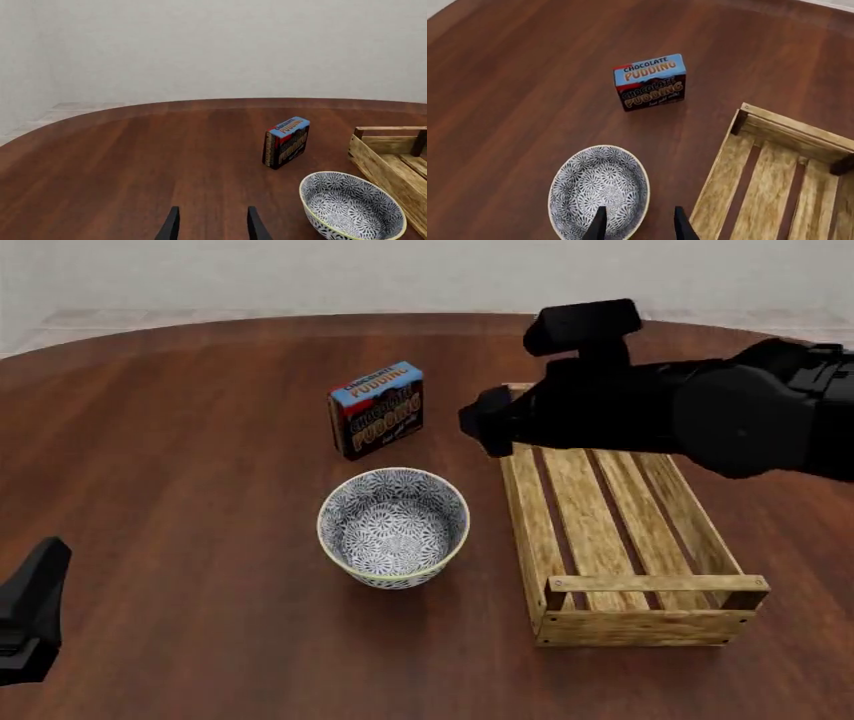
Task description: Pick up the bowl on the left and put it in the tray.
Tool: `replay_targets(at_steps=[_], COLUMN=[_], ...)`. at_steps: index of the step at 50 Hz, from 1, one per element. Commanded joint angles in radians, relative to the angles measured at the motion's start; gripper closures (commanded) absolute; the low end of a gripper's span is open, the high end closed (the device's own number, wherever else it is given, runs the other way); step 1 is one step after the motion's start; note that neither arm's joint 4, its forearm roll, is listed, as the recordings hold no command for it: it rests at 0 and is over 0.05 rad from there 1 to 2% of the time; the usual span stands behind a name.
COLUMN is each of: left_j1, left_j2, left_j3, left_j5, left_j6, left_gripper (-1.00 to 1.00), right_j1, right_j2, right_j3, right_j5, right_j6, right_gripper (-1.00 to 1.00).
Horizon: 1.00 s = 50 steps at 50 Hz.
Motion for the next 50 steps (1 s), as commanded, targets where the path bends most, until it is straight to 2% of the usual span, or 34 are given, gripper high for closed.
replay_targets(at_steps=[1, 2, 4, 5, 6, 8, 14, 23, 50], left_j1=[0.000, 0.000, 0.000, 0.000, 0.000, 0.000, 0.000, 0.000, 0.000], left_j2=[0.000, 0.000, 0.000, 0.000, 0.000, 0.000, 0.000, 0.000, 0.000], left_j3=[0.000, 0.000, 0.000, 0.000, 0.000, 0.000, 0.000, 0.000, 0.000], left_j5=[0.000, 0.000, 0.000, 0.000, 0.000, 0.000, 0.000, 0.000, 0.000], left_j6=[0.000, 0.000, 0.000, 0.000, 0.000, 0.000, 0.000, 0.000, 0.000], left_gripper=[-1.00, -1.00, -1.00, -1.00, -1.00, -1.00, -1.00, -1.00, -1.00], right_j1=[0.081, 0.104, 0.085, 0.104, 0.088, 0.101, 0.093, 0.062, 0.042], right_j2=[0.075, 0.093, 0.117, 0.131, 0.136, 0.144, 0.156, 0.198, 0.247], right_j3=[-0.005, -0.001, -0.001, 0.003, 0.000, 0.007, 0.024, 0.044, 0.043], right_j5=[-0.020, -0.029, -0.045, -0.054, -0.058, -0.069, -0.094, -0.138, -0.164], right_j6=[0.079, 0.098, 0.090, 0.114, 0.102, 0.122, 0.130, 0.140, 0.140], right_gripper=[-1.00, -1.00, -1.00, -1.00, -1.00, -1.00, -1.00, -1.00, -1.00])
